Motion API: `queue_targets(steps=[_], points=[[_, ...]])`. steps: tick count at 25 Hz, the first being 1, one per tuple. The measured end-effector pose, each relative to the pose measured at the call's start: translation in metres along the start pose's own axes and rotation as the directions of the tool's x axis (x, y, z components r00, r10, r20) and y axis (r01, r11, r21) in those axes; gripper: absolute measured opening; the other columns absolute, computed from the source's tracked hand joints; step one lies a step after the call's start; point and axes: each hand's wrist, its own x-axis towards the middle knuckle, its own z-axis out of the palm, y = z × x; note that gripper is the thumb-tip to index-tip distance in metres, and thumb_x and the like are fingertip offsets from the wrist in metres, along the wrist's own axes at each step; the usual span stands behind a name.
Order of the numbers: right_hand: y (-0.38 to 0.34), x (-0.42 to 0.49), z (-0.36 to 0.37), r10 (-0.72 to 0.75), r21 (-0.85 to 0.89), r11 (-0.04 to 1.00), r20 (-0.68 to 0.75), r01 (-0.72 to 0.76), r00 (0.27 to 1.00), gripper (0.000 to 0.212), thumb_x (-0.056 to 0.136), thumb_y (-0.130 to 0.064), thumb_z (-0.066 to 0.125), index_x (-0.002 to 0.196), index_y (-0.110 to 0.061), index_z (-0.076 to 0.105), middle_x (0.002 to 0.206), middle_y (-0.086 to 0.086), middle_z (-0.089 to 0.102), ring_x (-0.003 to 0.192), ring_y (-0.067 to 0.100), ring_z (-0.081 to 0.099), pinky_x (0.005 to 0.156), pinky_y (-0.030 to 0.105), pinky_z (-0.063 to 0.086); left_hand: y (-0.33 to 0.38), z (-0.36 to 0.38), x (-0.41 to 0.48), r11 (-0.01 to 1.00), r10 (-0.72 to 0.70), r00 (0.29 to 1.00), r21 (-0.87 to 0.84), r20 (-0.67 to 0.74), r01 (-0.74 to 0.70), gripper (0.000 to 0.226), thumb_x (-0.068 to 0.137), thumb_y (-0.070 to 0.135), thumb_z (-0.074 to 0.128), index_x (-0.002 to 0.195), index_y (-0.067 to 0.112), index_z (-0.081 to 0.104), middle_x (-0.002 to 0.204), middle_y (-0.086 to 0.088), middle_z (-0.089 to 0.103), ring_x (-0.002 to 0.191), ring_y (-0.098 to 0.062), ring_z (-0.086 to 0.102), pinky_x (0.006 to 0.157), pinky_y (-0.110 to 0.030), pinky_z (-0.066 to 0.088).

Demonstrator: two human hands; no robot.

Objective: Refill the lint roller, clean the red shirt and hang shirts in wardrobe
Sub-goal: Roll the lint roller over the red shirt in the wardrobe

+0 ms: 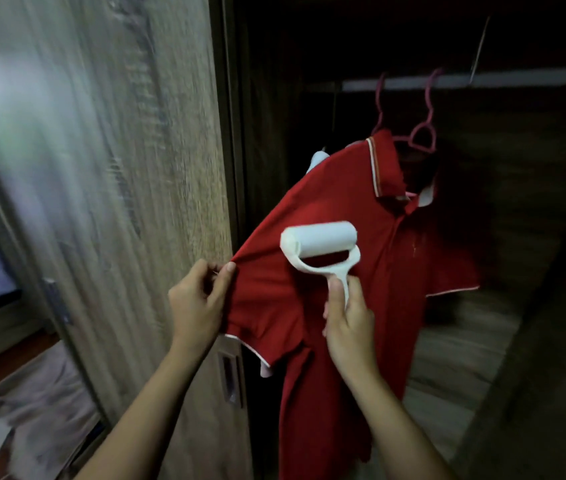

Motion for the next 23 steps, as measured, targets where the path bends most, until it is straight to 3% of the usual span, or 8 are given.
queue_targets(steps=[4,8,12,14,18,20,21,23], points=[[0.011,-0.002,0.029,-0.022,-0.241,0.97,0.083,0.041,0.996,0.035,0.092,-0.049,0.036,0.098,-0.018,0.051,0.07,0.015,0.067,0.068,0.038,0.063,0.051,0.038,0.035,-0.024,0.005,0.009,0.998,-0.038,0.999,-0.056,0.014,0.039,0.023,0.089,0.026,0.059,0.067,0.024,0.053,0.052,0.006,0.049,0.047,0.004,0.043,0.048,-0.012,0.031],[0.042,-0.079,0.042,0.263,-0.292,0.94,0.292,-0.176,0.92,0.057,0.077,-0.075,0.022,0.1,-0.029,0.046,0.078,0.008,0.07,0.076,0.032,0.066,0.062,0.042,0.046,-0.04,0.014,0.012,0.998,-0.005,0.999,-0.067,0.048,0.009,0.03,0.088,0.043,0.049,0.072,0.018,0.053,0.053,0.0,0.05,0.05,-0.006,0.043,0.05,-0.023,0.035],[0.028,-0.017,0.038,0.119,-0.239,0.968,0.174,-0.075,0.978,0.019,0.092,-0.046,0.039,0.088,-0.027,0.043,0.066,0.01,0.066,0.065,0.031,0.061,0.051,0.036,0.031,-0.044,0.016,0.015,0.998,0.015,0.999,-0.069,0.036,-0.012,0.037,0.086,0.048,0.044,0.074,0.015,0.054,0.054,-0.003,0.052,0.053,-0.009,0.047,0.052,-0.027,0.036],[0.016,0.006,0.041,0.048,-0.176,0.984,0.114,-0.028,0.992,0.016,0.094,-0.04,0.04,0.083,-0.028,0.041,0.06,0.006,0.061,0.06,0.027,0.058,0.051,0.033,0.026,-0.043,0.016,0.012,0.998,0.011,0.999,-0.064,0.03,-0.009,0.035,0.087,0.048,0.043,0.073,0.017,0.052,0.052,0.002,0.051,0.052,-0.005,0.049,0.05,-0.021,0.034],[0.039,-0.052,0.053,0.236,-0.182,0.963,0.227,-0.197,0.945,0.024,0.088,-0.054,0.033,0.086,-0.034,0.045,0.056,-0.002,0.056,0.049,0.011,0.053,0.053,0.034,0.036,-0.045,0.019,0.011,0.999,0.035,0.999,-0.03,0.019,-0.034,0.031,0.087,0.046,0.041,0.072,0.019,0.049,0.051,0.008,0.048,0.051,0.003,0.05,0.05,-0.012,0.032],[0.04,-0.04,0.05,0.204,-0.193,0.967,0.2,-0.166,0.958,0.019,0.091,-0.047,0.037,0.083,-0.032,0.046,0.051,-0.005,0.052,0.044,0.004,0.048,0.051,0.035,0.036,-0.047,0.019,0.013,0.999,0.041,0.999,-0.031,0.014,-0.041,0.034,0.087,0.045,0.042,0.071,0.016,0.049,0.051,0.007,0.047,0.052,0.001,0.051,0.05,-0.012,0.033],[0.033,-0.015,0.047,0.137,-0.176,0.978,0.127,-0.114,0.982,0.017,0.093,-0.039,0.04,0.081,-0.029,0.046,0.05,-0.006,0.05,0.043,0.005,0.048,0.05,0.032,0.032,-0.047,0.019,0.014,0.998,0.048,0.999,-0.032,0.018,-0.047,0.035,0.088,0.045,0.042,0.071,0.014,0.05,0.051,0.005,0.047,0.053,-0.004,0.05,0.05,-0.012,0.033],[0.007,0.046,0.032,0.027,-0.192,0.981,-0.06,-0.038,0.998,0.018,0.095,-0.031,0.042,0.085,-0.02,0.051,0.058,0.004,0.057,0.053,0.027,0.057,0.051,0.03,0.024,-0.049,0.019,0.014,0.997,0.062,0.998,-0.041,0.029,-0.061,0.037,0.088,0.044,0.043,0.071,0.013,0.051,0.052,-0.001,0.049,0.057,-0.013,0.05,0.05,-0.014,0.033]])
